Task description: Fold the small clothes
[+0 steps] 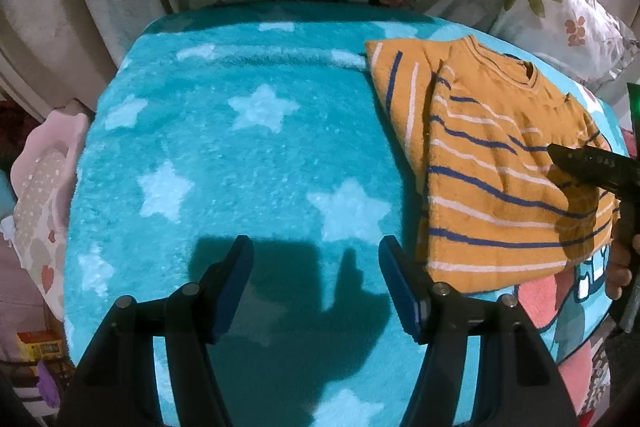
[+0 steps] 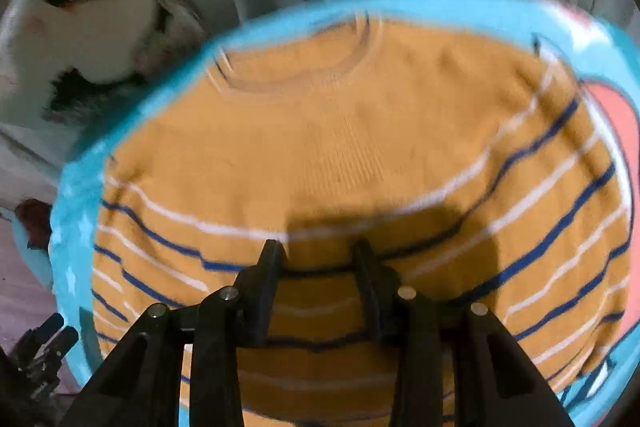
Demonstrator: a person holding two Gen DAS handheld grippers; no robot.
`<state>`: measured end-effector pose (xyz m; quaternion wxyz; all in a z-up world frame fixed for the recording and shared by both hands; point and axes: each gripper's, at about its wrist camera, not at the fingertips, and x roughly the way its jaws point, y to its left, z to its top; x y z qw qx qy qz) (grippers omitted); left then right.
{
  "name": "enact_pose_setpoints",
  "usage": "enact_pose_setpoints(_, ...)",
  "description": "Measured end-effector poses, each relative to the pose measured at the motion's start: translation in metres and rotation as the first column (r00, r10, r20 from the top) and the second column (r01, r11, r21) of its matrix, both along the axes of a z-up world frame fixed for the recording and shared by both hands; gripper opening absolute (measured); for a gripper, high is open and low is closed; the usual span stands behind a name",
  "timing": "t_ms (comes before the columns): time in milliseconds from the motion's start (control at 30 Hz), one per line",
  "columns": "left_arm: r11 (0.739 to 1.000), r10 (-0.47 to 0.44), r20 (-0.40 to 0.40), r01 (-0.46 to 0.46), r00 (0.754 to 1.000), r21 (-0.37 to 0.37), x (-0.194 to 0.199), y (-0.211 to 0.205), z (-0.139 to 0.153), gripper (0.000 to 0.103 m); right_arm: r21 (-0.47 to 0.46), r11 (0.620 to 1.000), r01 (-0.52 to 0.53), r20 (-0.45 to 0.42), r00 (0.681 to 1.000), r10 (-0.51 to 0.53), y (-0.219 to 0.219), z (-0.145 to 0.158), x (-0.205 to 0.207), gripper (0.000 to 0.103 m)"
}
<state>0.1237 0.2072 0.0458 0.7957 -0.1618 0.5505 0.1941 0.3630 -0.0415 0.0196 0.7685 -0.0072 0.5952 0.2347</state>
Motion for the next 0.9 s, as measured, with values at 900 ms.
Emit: enact_pose_setpoints(900,0.996,0.085,0.005,-0.085,0.996,-0.027,0.02,-0.086,0.012,0.065,0.171,0.977,0.13,-0.053,0.991,-0.123,-0.128,0.019,0.065,0.043)
